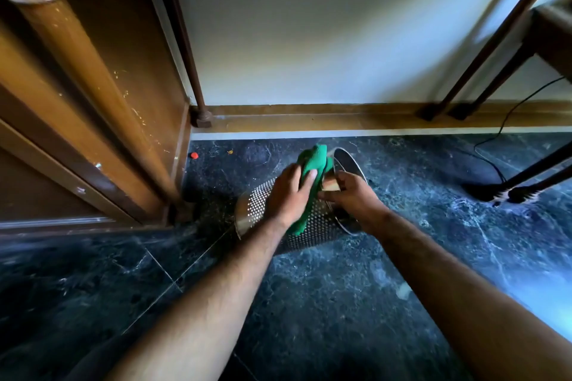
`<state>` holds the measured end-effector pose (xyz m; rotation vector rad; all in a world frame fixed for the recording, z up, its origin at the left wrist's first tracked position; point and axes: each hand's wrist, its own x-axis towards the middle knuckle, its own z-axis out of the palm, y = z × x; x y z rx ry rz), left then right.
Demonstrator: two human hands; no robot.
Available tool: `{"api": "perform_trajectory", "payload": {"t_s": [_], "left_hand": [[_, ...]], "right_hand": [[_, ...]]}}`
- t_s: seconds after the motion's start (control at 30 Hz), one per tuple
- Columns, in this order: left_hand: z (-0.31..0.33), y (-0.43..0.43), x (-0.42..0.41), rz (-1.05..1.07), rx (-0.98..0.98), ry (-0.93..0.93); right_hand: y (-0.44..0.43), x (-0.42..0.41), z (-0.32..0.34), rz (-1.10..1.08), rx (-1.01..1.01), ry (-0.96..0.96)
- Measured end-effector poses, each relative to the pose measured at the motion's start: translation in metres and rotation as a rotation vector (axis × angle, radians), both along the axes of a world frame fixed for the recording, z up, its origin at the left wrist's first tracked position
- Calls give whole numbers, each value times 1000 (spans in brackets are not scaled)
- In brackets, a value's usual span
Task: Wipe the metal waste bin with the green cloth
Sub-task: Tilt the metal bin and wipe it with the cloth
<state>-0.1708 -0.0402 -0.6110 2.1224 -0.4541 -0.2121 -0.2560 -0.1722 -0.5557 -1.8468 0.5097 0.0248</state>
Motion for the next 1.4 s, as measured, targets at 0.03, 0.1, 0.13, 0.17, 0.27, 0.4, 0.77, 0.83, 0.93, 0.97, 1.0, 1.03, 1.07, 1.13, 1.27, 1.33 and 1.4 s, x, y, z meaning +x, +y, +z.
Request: {"api": "perform_trajectory", "payload": {"t_s": [0.03,0.1,0.13,0.17,0.27,0.4,0.77,0.83,0.93,0.97,1.0,1.03,1.07,1.13,1.27,1.33,1.4], "left_hand": [[-10,7,-7,19,22,-11],[-27,24,-11,112,96,10],[-34,32,-7,165,162,18],[-41,40,0,211,241,41],[-47,57,25,285,306,316],[-29,45,47,270,137,556],[13,-1,7,-13,-66,54],[-9,15,-4,18,-38,24],[-38,45,0,191,95,35],[-43,54,7,236,149,88],[-47,62,16,269,178,191],[-50,68,25,297,180,312],[-50,71,32,320,157,430],[-46,69,41,322,59,621],[-5,37,46,265,-190,772],[19,18,47,234,-220,679],[41,2,43,209,-152,505]], "right_hand": [[1,1,0,-62,68,-15],[3,-1,-2,-133,214,-5],[3,-3,-2,-134,243,3],[3,-6,-3,-115,256,8],[7,-13,-7,-20,252,7],[15,-23,-12,125,218,2],[18,2,6,-41,60,-38],[22,6,7,-180,191,-58],[25,0,7,-224,341,-35],[24,-5,7,-183,335,-23],[23,-10,6,-118,322,-18],[22,-15,4,-45,315,-15],[20,-19,2,27,312,-11],[17,-26,2,164,297,1],[8,-22,6,341,18,39],[5,-19,7,332,27,37],[5,-17,5,299,108,15]]}}
